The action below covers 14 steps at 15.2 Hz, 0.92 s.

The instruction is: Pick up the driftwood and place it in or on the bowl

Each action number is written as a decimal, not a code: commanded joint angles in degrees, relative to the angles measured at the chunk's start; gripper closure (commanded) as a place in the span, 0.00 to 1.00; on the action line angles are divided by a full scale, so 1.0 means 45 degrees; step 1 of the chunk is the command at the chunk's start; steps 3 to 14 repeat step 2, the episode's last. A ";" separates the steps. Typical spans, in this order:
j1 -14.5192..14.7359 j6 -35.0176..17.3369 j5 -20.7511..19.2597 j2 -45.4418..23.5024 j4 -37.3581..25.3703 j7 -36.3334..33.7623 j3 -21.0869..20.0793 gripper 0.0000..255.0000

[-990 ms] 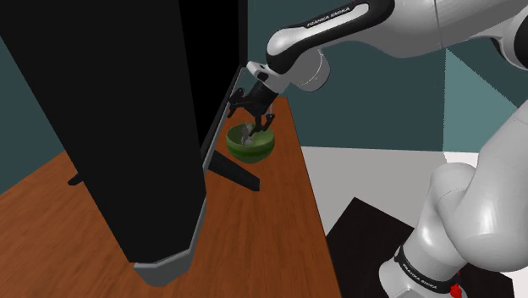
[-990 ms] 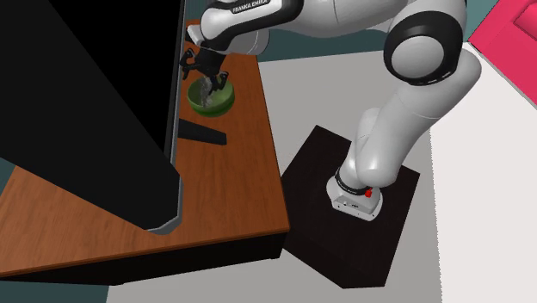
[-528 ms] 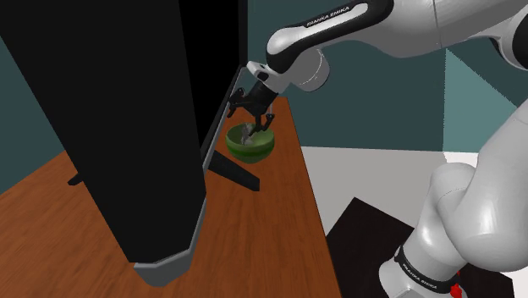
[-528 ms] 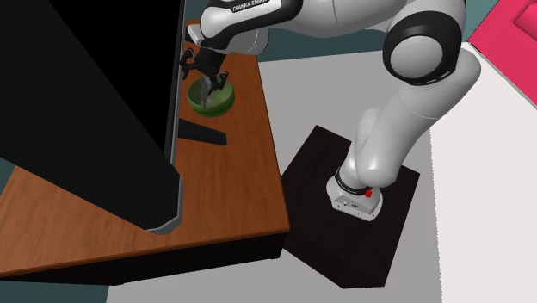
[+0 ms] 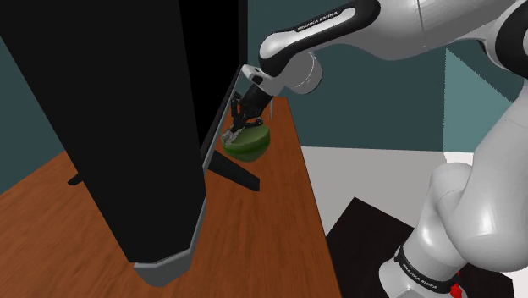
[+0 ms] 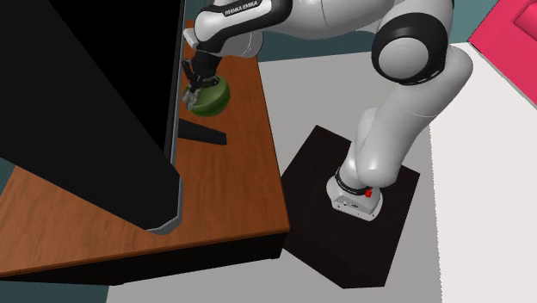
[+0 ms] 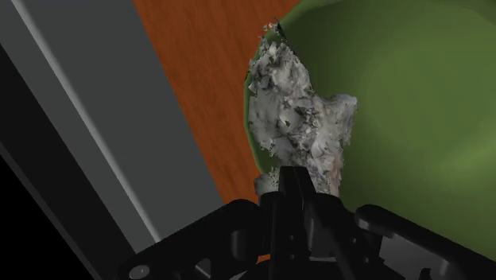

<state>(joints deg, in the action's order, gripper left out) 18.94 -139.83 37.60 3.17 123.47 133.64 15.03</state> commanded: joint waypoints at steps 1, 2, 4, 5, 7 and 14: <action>-0.0018 0.0000 -0.0012 -0.0041 0.0067 0.0010 0.0024 1.00; -0.0011 -0.0016 -0.0020 -0.0019 0.0095 -0.0006 0.0014 1.00; -0.0011 -0.0016 -0.0020 -0.0019 0.0095 -0.0006 0.0014 1.00; -0.0011 -0.0016 -0.0020 -0.0019 0.0095 -0.0006 0.0014 1.00; -0.0011 -0.0016 -0.0020 -0.0019 0.0095 -0.0006 0.0014 1.00; -0.0011 -0.0016 -0.0020 -0.0019 0.0095 -0.0006 0.0014 1.00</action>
